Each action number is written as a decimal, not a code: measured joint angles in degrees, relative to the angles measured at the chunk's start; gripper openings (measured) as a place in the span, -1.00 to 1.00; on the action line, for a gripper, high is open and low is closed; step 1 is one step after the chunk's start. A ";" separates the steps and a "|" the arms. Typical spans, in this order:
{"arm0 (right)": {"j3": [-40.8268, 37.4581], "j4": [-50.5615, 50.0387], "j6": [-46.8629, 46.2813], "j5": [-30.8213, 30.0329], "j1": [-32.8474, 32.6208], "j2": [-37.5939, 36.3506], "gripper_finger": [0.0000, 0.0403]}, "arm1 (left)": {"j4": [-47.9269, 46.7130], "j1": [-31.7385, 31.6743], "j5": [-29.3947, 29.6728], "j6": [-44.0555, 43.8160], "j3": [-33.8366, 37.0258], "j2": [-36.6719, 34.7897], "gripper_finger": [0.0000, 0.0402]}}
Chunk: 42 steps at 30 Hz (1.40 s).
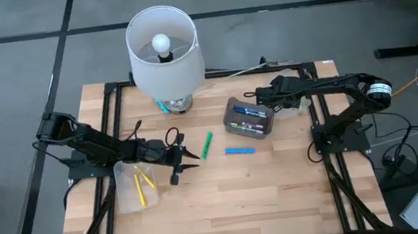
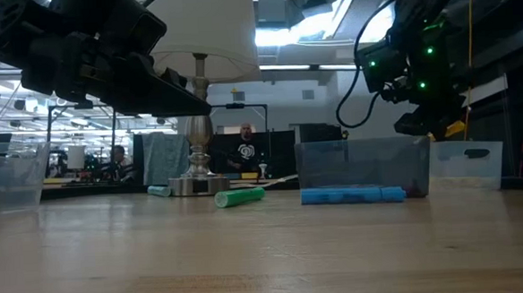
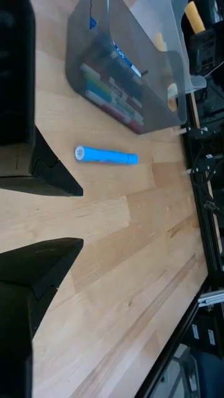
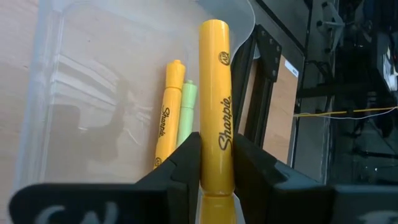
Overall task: Pick & Place Markers
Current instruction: Put the yellow highlighter pen into the right transparent bin, then put the blue highlighter pen into the right transparent bin
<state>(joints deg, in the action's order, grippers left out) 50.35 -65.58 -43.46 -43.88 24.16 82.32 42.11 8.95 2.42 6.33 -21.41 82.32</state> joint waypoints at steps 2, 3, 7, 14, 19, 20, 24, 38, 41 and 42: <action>0.00 0.02 -0.02 0.00 0.00 0.00 -0.60 | 0.00 0.00 0.00 -0.02 0.00 0.00 -0.42; 0.00 0.01 -0.02 0.00 0.00 0.00 -0.59 | 0.00 0.00 -0.01 -0.02 0.00 0.00 -0.42; 0.00 0.01 0.13 0.00 0.00 0.00 -0.52 | 0.00 0.00 -0.02 -0.02 0.00 0.00 -0.42; 0.00 0.00 0.09 -0.01 0.00 0.00 -0.28 | 0.00 0.00 -0.02 -0.04 0.00 0.00 -0.42; 0.00 0.00 -0.04 0.55 0.00 0.00 -0.17 | 0.00 0.00 -0.02 -0.07 -0.01 0.00 -0.42; 0.00 0.00 -0.04 0.61 0.00 0.00 -0.15 | -0.01 0.00 -0.02 -0.07 0.00 0.00 -0.42; 0.00 0.00 -0.04 0.49 0.00 0.00 -0.13 | 0.00 0.00 -0.02 -0.11 0.00 0.00 -0.42; 8.26 0.14 1.64 -0.62 -1.31 0.02 -0.15 | -0.42 0.00 -0.07 -0.17 0.00 0.00 -0.42; 10.14 0.82 1.73 -0.55 -3.18 0.02 -0.15 | -0.44 0.00 -0.07 -0.17 0.00 0.00 -0.42; 10.60 1.54 1.93 -0.55 -3.97 0.02 -0.15 | -0.42 0.00 -0.07 -0.17 0.00 0.00 -0.42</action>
<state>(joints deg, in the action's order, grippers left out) 60.95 -64.03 -41.54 -44.42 20.19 82.35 41.69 8.95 2.35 6.15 -21.41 82.32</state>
